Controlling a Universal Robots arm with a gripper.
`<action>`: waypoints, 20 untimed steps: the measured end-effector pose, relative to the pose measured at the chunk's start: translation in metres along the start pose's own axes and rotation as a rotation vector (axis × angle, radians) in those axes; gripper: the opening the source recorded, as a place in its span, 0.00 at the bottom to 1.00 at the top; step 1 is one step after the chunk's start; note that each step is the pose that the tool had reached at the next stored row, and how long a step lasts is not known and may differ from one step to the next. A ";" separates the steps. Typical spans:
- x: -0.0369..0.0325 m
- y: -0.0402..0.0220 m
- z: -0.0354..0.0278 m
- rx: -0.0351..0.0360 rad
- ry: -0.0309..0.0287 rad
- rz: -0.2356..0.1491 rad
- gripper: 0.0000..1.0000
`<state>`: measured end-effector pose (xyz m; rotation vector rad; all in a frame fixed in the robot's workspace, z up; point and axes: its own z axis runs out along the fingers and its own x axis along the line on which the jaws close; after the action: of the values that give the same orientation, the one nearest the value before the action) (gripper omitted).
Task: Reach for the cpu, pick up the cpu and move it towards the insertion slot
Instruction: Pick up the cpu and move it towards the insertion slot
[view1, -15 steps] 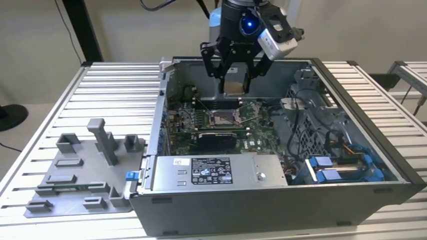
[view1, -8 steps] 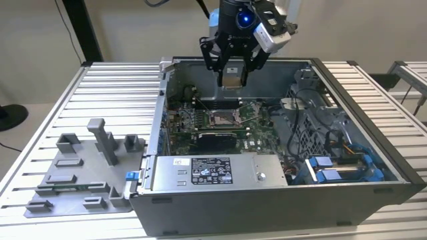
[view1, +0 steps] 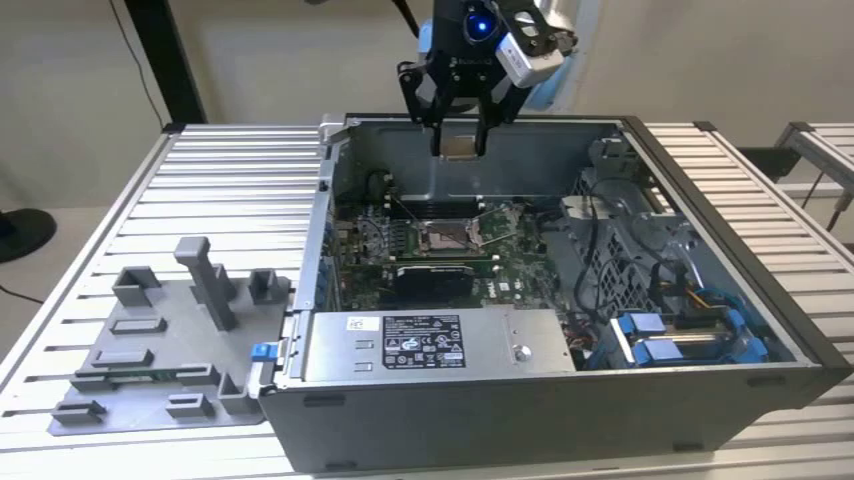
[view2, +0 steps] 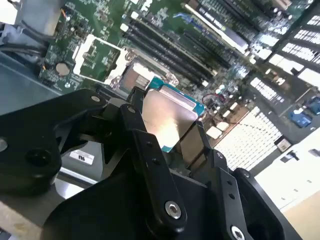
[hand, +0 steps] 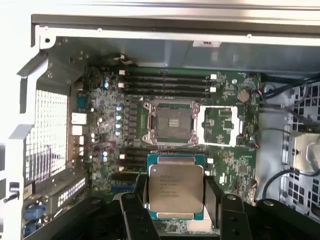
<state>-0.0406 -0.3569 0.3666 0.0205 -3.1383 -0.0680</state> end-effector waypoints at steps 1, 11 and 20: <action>0.0000 0.0039 0.0007 -0.0002 0.0000 0.000 0.00; -0.0067 0.0308 0.0068 -0.0029 0.0000 0.000 0.00; -0.0089 0.0409 0.0088 -0.0053 0.0000 0.000 0.00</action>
<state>-0.0322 -0.3155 0.3596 0.0208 -3.1381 -0.0763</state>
